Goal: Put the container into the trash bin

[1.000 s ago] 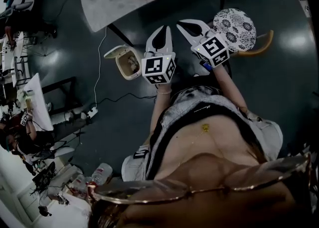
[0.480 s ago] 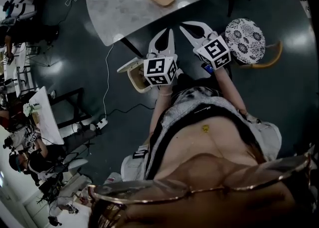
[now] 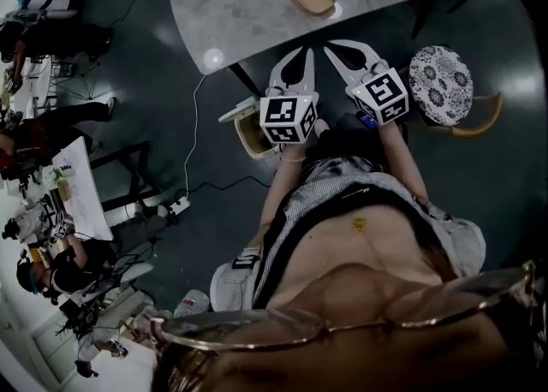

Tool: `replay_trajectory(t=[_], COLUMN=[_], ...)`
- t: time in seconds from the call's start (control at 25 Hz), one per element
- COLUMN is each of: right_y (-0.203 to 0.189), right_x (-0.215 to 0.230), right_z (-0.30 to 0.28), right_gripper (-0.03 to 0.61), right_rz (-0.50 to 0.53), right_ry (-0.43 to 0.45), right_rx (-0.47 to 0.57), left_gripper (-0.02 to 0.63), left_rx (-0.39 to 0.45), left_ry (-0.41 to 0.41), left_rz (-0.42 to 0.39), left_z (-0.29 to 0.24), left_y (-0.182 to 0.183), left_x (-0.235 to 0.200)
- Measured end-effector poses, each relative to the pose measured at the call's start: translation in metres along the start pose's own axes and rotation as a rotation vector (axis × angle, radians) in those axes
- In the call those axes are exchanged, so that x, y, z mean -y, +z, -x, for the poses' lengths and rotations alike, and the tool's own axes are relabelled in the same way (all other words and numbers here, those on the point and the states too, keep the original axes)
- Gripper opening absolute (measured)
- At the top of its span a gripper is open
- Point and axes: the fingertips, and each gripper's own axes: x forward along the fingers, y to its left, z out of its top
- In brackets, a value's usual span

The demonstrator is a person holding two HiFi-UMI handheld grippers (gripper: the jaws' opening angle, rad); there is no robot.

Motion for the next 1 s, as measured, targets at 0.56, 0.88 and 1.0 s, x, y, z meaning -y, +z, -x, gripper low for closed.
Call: replay_trajectory(t=[0.56, 0.88, 1.0], right_y=[0.023, 0.034, 0.034], right_x=[0.073, 0.131, 0.14], right_z=[-0.067, -0.105, -0.117], right_gripper=[0.026, 0.025, 0.025], right_rz=[0.042, 0.064, 0.077], right_ry=[0.049, 0.136, 0.18], right_rx=[-0.002, -0.002, -0.013], left_gripper=[0.0, 0.0, 0.0], left_rx=[-0.005, -0.015, -0.019], left_ry=[0.049, 0.124, 0.154], left_rz=[0.015, 0.047, 0.054], left_z=[-0.083, -0.146, -0.158], left_y=[0.024, 0.03, 0.033], left_x=[-0.046, -0.069, -0.077])
